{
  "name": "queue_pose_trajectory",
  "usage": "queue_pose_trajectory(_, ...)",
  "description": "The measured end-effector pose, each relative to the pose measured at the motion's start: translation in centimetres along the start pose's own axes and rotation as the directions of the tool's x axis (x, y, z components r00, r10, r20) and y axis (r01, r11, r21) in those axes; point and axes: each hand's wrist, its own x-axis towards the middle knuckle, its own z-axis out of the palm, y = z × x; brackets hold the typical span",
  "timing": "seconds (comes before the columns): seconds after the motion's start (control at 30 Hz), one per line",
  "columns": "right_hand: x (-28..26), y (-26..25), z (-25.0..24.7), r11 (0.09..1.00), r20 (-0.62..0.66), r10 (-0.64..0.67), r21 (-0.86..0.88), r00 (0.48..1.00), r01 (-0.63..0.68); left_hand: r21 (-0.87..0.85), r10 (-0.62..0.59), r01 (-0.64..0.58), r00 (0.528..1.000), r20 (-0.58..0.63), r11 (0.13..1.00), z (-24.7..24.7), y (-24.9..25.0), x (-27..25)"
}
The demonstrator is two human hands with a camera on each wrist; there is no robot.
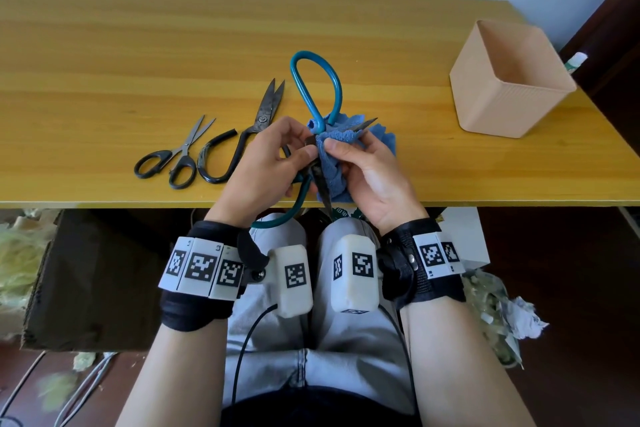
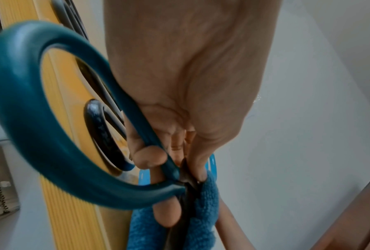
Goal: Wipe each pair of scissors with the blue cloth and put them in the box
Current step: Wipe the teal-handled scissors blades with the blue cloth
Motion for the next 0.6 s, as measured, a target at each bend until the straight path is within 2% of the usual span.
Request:
queue_pose_trajectory(0.2,0.37,0.16,-0.5,1.0,0.053,0.003,-0.02,0.999,-0.002,0.029,-0.002,0.002,1.0,-0.011,1.0,-0.07,-0.24,0.14)
queue_pose_trajectory(0.47,0.28,0.24,-0.42,1.0,0.023,-0.028,-0.006,0.999,0.028,0.023,0.009,-0.009,1.0,-0.017,1.0,-0.4,0.18,0.03)
queue_pose_trajectory(0.6,0.14,0.16,-0.52,0.999,0.061,-0.027,0.023,0.998,0.025,0.044,0.007,-0.006,1.0,-0.024,0.999,-0.28,0.1,0.22)
